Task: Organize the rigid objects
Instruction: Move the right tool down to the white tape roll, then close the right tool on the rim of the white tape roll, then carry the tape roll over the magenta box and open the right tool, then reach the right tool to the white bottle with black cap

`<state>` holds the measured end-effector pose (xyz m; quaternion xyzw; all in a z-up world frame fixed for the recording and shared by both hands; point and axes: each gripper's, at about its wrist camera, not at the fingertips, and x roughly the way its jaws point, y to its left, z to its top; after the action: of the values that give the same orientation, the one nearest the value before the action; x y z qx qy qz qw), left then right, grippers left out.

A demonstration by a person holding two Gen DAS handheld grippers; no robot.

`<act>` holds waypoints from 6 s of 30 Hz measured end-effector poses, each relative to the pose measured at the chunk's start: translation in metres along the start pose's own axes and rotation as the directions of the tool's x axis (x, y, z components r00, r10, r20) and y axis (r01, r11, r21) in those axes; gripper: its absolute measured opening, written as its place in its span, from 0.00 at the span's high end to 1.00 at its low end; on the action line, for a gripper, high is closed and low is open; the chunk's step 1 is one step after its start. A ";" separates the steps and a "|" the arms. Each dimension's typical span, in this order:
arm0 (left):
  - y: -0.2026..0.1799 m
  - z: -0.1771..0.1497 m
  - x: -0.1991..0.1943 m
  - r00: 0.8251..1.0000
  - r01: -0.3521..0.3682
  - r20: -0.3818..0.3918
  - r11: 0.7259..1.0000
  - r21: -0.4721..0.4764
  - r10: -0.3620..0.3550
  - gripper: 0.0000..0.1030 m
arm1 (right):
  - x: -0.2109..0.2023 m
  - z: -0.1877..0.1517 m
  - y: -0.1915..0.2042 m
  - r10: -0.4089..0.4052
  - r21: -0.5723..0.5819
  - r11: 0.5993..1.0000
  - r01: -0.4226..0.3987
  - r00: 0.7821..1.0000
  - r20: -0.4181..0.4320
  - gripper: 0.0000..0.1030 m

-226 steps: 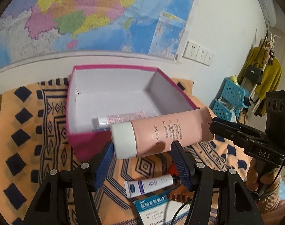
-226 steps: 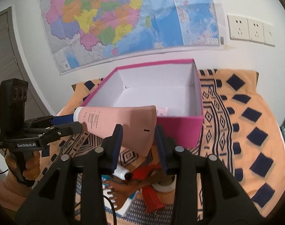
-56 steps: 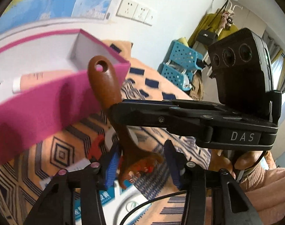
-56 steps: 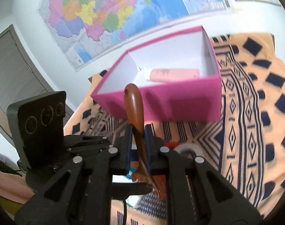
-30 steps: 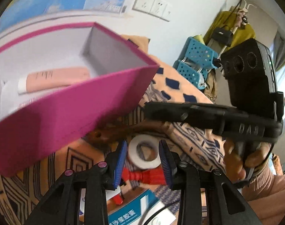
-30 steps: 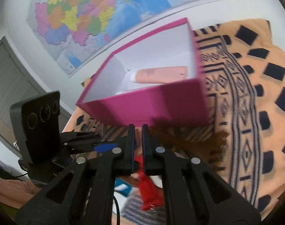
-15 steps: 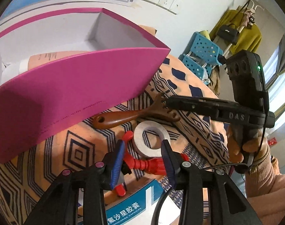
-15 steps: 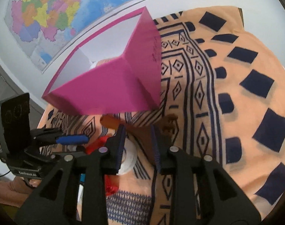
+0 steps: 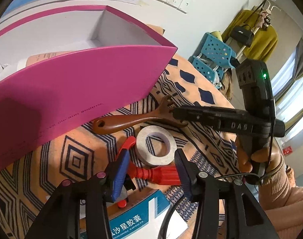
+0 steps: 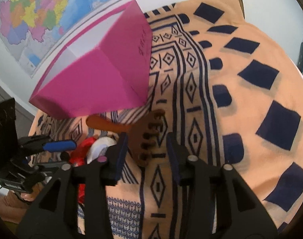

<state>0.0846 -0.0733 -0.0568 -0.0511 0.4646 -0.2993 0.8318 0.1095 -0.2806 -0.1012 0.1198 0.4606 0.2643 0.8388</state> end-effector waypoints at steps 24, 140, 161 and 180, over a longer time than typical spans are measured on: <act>0.015 -0.008 -0.008 1.000 -0.006 0.005 0.999 -0.036 0.006 0.48 | -0.004 -0.015 0.046 0.178 -0.087 0.980 -0.180 0.984 -0.030 0.74; 0.037 0.008 -0.098 0.939 -0.213 0.275 0.977 -0.011 0.208 0.50 | -0.052 0.034 0.121 0.273 -0.387 0.897 -0.215 0.957 0.102 0.73; 0.067 -0.059 -0.056 0.985 -0.147 0.066 0.980 -0.137 0.157 0.50 | 0.032 -0.027 0.111 0.340 -0.173 0.916 -0.363 0.929 -0.147 0.66; 0.072 -0.061 -0.060 0.991 -0.111 0.062 0.981 -0.159 0.122 0.49 | 0.043 -0.022 0.105 0.394 -0.121 0.906 -0.406 0.912 -0.114 0.73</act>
<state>0.0450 0.0299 -0.0732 -0.0993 0.4585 -0.2108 0.8576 0.0747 -0.1699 -0.0974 0.1400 0.4422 0.4678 0.7524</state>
